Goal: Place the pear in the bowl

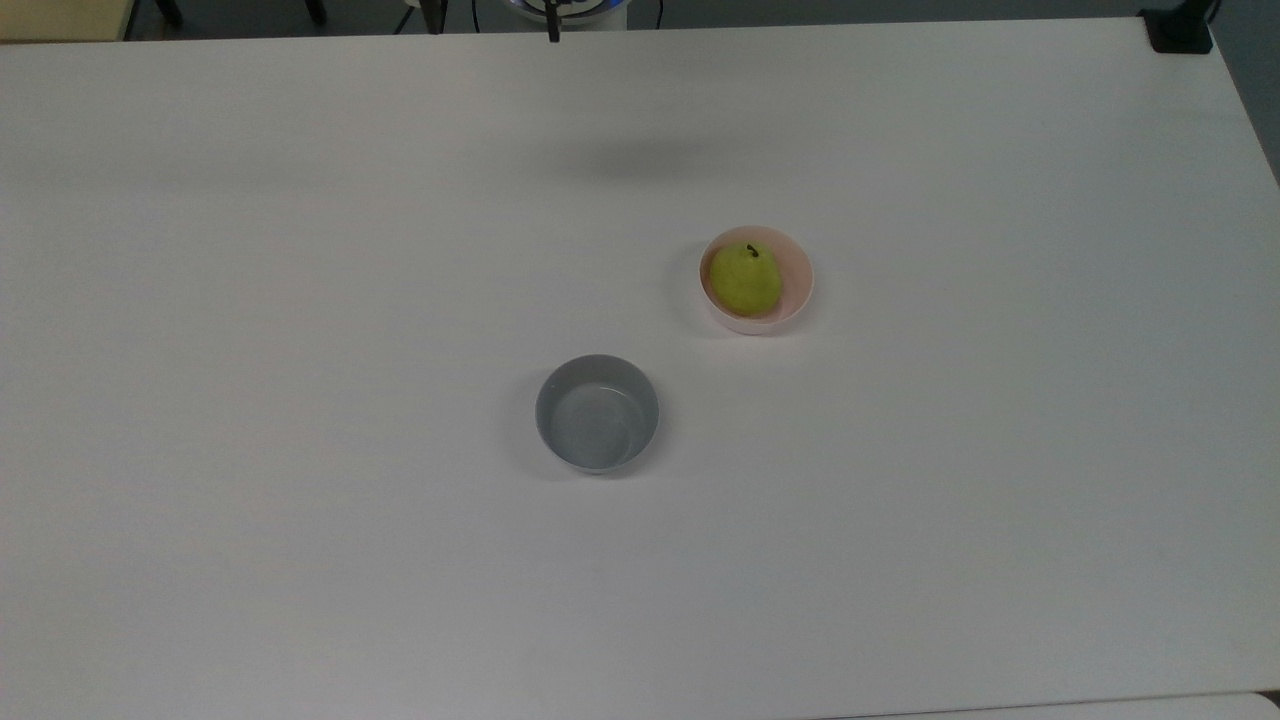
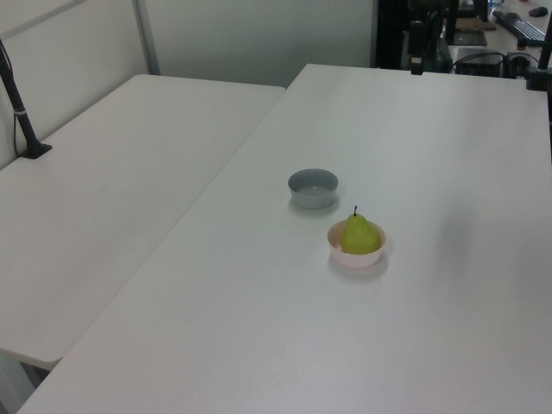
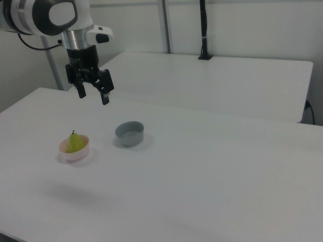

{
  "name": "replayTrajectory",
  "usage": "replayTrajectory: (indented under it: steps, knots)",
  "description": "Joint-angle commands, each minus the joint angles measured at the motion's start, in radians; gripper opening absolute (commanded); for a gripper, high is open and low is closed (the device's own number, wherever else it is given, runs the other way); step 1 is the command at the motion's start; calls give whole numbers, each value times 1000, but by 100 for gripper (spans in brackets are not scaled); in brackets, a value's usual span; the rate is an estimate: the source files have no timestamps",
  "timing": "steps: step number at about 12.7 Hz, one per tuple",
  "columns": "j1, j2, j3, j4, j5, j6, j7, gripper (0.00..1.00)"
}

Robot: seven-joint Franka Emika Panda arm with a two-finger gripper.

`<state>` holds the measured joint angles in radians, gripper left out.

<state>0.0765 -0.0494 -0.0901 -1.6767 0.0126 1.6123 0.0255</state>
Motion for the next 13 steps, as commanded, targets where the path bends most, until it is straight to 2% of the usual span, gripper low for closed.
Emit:
replayTrajectory:
  steps: [1,5,10,13]
  knots:
    - [-1,-11,-16,-11,26,82,-81,100]
    - [-20,-9,-17,-15,53,130,-239,100]
    - [-21,-9,-17,-14,55,118,-305,100]
    - [-20,-9,-17,-14,50,98,-296,100]
